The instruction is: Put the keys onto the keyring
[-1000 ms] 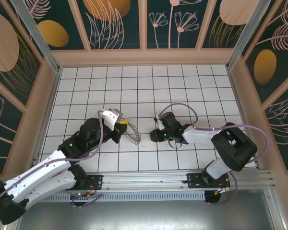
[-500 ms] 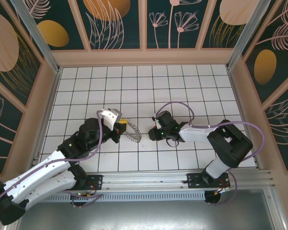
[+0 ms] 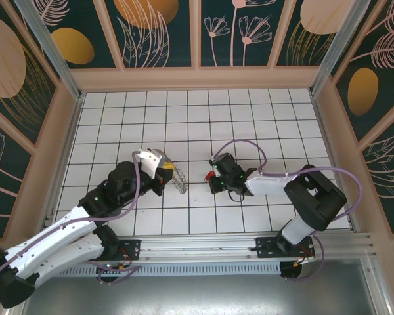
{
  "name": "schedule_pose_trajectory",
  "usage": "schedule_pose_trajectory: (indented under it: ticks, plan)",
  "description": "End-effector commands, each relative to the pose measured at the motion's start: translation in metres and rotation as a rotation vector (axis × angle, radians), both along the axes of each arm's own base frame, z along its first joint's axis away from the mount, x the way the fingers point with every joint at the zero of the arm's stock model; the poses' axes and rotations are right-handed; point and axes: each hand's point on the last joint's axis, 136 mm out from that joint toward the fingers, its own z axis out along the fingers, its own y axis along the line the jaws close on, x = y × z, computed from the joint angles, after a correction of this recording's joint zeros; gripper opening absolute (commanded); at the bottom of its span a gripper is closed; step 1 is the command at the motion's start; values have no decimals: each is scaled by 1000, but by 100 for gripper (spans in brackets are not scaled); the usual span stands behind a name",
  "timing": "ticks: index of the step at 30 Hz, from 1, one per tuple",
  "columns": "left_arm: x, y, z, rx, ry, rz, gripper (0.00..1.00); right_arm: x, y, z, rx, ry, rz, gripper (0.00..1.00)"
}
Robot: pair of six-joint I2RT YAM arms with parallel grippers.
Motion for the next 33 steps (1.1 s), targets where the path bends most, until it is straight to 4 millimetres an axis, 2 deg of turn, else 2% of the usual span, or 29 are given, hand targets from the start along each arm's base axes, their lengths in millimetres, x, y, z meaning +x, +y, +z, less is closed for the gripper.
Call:
schedule_pose_trajectory:
  ticks: [1, 3, 5, 9, 16, 27, 33]
  plan:
    - [3, 0, 17, -48, -49, 6, 0, 2, -31, -8, -89, -15, -69, 4]
    - [3, 0, 17, -50, -49, 6, 0, 1, -32, -3, -73, -23, -66, 6]
    - [2, 0, 17, -51, -49, 5, 0, 1, -28, 6, -42, -35, -59, 14]
    - [3, 0, 17, -50, -49, 3, 0, -2, -6, 24, 91, -28, -17, 28]
    - [2, 1, 19, -57, -53, 6, 0, -4, 16, 35, 203, 2, 19, 31]
    - [1, 1, 20, -60, -56, 4, 0, 7, 18, 17, 109, 1, 20, 28]
    - [3, 0, 18, -52, -51, 5, 0, 11, 22, 14, 87, -5, 26, 26]
